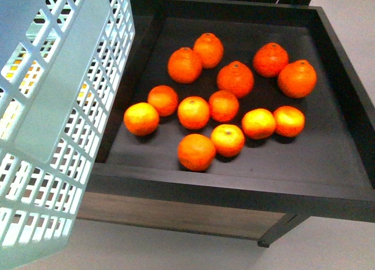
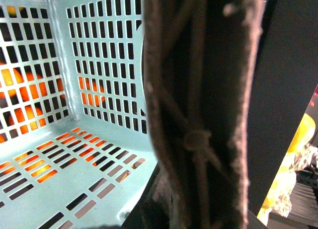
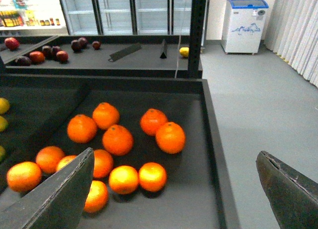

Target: Pick lemon and mango into basket

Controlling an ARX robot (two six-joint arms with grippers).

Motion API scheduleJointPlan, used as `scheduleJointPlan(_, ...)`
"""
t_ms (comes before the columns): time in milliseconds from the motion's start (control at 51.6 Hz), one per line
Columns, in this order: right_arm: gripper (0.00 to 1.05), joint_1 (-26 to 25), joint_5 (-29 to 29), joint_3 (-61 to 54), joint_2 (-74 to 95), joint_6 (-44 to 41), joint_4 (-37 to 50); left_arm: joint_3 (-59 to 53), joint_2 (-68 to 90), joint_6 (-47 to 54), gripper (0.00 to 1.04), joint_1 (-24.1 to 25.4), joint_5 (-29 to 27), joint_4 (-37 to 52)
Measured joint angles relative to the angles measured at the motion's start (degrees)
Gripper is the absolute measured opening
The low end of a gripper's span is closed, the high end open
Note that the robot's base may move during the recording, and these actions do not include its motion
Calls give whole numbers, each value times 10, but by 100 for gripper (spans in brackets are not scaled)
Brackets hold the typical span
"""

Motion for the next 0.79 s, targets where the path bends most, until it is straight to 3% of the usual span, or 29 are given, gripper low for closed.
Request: scheduleJointPlan(794, 96, 0, 2, 0, 0, 0, 0, 0, 0, 0, 5, 0, 0, 0)
